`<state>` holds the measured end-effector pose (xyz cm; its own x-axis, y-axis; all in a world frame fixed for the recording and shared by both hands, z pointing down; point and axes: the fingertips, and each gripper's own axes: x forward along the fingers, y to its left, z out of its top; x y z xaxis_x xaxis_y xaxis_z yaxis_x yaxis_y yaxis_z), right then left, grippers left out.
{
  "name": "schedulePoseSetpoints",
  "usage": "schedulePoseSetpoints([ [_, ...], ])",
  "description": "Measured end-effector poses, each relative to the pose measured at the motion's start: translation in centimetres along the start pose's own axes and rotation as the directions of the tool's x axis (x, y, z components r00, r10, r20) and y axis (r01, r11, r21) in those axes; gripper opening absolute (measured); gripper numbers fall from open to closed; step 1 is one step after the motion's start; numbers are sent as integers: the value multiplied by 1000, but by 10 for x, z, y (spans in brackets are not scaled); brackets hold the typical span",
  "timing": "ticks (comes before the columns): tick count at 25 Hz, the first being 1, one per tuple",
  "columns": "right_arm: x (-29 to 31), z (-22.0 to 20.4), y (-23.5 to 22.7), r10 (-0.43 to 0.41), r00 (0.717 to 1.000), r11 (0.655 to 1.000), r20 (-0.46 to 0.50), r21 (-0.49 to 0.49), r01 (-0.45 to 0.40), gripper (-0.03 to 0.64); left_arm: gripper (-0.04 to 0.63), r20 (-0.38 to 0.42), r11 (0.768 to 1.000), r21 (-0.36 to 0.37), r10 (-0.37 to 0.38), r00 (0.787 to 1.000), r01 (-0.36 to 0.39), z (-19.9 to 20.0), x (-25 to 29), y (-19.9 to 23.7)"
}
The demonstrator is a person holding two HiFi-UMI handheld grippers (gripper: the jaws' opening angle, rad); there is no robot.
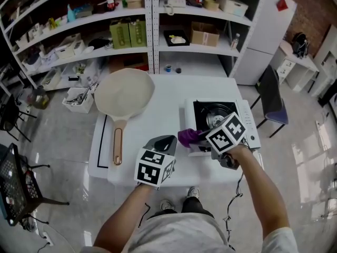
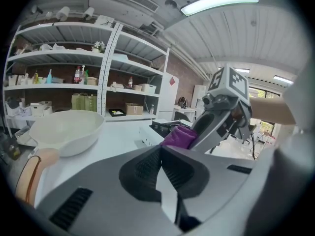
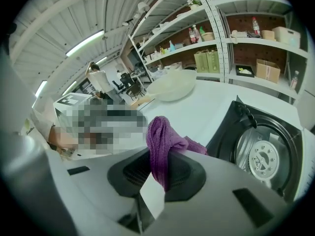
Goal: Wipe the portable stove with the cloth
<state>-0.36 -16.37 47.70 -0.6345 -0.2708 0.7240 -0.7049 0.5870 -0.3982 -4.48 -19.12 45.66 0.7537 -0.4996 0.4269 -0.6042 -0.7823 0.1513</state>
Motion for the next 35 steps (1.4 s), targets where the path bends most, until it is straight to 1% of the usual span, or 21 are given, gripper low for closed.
schedulePoseSetpoints([
  [3,1,3,8,25,999,1000,29,3,-25,61,5,9,1000,-5,7,1000,-7,3,-2,4],
  [5,-1,5,9,13,998,1000,55,6,-14,61,5,16,1000,-5,10,1000,-10,6,-4,6],
  [8,-16,19,14,6,987,1000,159,24,-10,61,5,33,1000,-4,14,999,-14,14,-6,7],
  [10,-30,30,18,3,971,999,238,39,-12,61,5,45,1000,-3,18,999,-18,20,-7,9],
  [12,-43,36,19,-18,954,999,299,46,4,61,5,54,1000,-1,23,998,-23,25,-7,10],
  [15,-70,43,16,-67,917,997,394,69,43,61,5,66,1000,5,22,998,-22,34,-4,5],
  [19,-114,44,2,-161,848,985,504,129,110,61,5,74,1000,15,20,997,-21,45,3,-8],
  [22,-144,37,-9,-205,801,977,562,167,133,61,5,73,999,17,30,997,-31,51,11,-17],
  [24,-161,29,-17,-232,776,971,587,181,154,61,5,77,999,15,40,996,-42,56,17,-24],
  [29,-199,6,-42,-326,721,945,612,201,257,61,5,97,997,15,68,993,-70,70,31,-44],
  [32,-219,-4,-56,-353,686,935,636,212,285,61,5,104,996,22,89,991,-92,79,39,-56],
  [35,-232,-16,-70,-399,650,912,646,206,356,61,5,101,993,30,114,988,-117,80,45,-64],
])
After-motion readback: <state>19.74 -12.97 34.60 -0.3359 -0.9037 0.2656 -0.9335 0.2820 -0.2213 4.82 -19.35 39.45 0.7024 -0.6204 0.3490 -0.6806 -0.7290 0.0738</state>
